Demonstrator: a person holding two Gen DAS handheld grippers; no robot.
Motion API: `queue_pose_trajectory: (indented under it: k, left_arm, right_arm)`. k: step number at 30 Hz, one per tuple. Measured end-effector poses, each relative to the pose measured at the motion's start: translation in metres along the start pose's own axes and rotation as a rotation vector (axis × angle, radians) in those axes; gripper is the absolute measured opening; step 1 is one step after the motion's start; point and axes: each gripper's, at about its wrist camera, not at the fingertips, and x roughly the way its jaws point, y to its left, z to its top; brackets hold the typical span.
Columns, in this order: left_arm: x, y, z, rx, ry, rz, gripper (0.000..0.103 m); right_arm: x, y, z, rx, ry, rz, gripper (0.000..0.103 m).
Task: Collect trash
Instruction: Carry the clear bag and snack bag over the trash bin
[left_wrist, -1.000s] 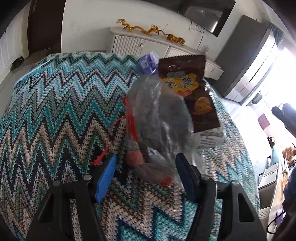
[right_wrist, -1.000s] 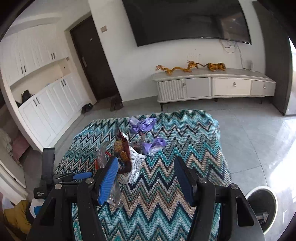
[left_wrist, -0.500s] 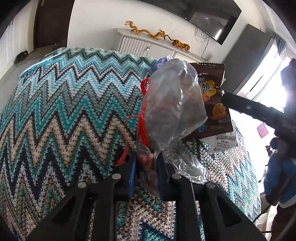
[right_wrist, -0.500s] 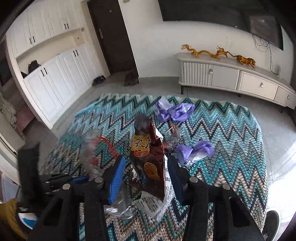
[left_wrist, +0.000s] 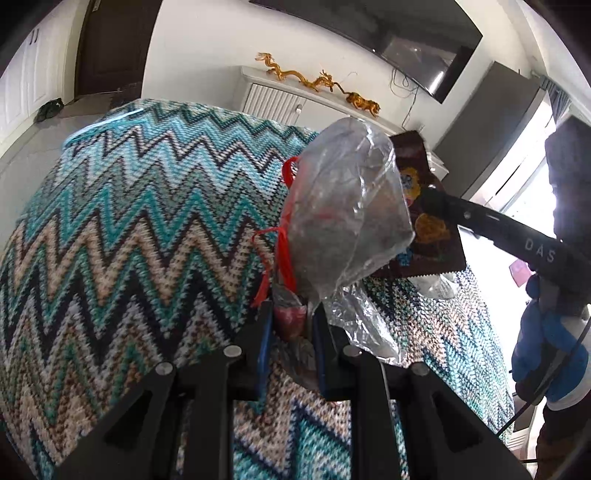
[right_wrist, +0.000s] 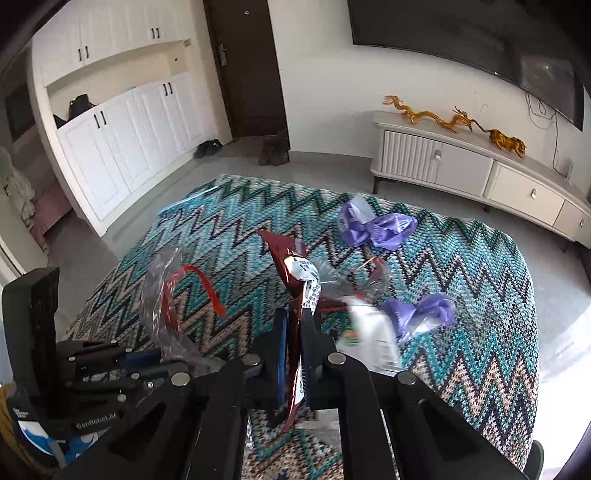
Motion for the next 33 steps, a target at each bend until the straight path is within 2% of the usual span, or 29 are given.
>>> queue_pose_trajectory:
  k: [10,17,25,33]
  left_arm:
    - [-0.050,0.006,-0.004,-0.031,-0.081,0.001,0.018]
    - [-0.084,-0.017,-0.006,0.022,-0.129,0.009,0.018]
    - [-0.088,-0.072,0.002,0.122,-0.122,-0.011,0.018]
    - [-0.044,-0.162,0.013,0.248,-0.019,-0.070,0.018]
  right_arm:
    - [-0.066,0.013,-0.007,0.019,-0.124,0.036,0.007]
    - [-0.134,-0.003,-0.026,0.075,-0.239,0.025,0.007]
    - [-0.204,-0.058,-0.074,0.213,-0.358,-0.049,0.007]
    - [-0.256,-0.146,-0.150,0.394,-0.418,-0.177,0.007]
